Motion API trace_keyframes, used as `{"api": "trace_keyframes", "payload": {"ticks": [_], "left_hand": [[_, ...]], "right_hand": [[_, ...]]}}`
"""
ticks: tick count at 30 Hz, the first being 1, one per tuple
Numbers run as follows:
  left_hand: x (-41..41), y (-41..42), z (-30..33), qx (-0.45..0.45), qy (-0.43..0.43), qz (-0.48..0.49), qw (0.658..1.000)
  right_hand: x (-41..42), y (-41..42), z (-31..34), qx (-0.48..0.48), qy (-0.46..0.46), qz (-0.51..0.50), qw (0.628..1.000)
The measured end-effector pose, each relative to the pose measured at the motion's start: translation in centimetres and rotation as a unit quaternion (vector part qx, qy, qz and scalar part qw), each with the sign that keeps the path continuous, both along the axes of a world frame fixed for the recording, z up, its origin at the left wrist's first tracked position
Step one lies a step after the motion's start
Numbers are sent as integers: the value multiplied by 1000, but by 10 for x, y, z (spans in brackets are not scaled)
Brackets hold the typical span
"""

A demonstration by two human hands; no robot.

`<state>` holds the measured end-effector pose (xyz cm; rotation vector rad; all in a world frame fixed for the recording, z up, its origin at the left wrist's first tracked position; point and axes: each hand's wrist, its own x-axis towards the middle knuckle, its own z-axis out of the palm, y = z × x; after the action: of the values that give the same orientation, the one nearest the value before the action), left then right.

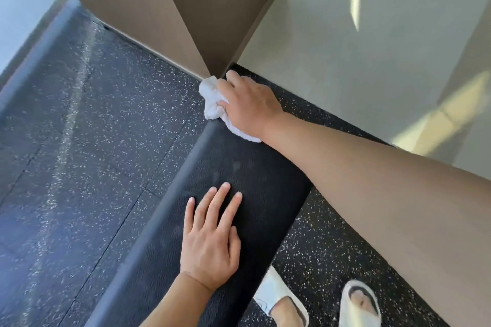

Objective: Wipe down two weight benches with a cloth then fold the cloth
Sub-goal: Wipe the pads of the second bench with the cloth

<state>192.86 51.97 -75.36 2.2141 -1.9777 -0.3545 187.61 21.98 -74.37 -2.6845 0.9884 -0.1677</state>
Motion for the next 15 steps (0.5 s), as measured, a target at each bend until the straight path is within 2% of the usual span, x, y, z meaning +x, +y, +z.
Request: {"api": "trace_keyframes", "payload": {"ticks": [6,11,15], "left_hand": [[0,-4,12,26,-5,5,1000],[8,-63,28,32,-18,45,998],[7,-121,29,26,5,104,994]], "right_hand": [[-8,5,8,40,-41,-14,998],[-90,29,16,48,-71,21,996],[-168,41,13,130,-99,-48,985]]}}
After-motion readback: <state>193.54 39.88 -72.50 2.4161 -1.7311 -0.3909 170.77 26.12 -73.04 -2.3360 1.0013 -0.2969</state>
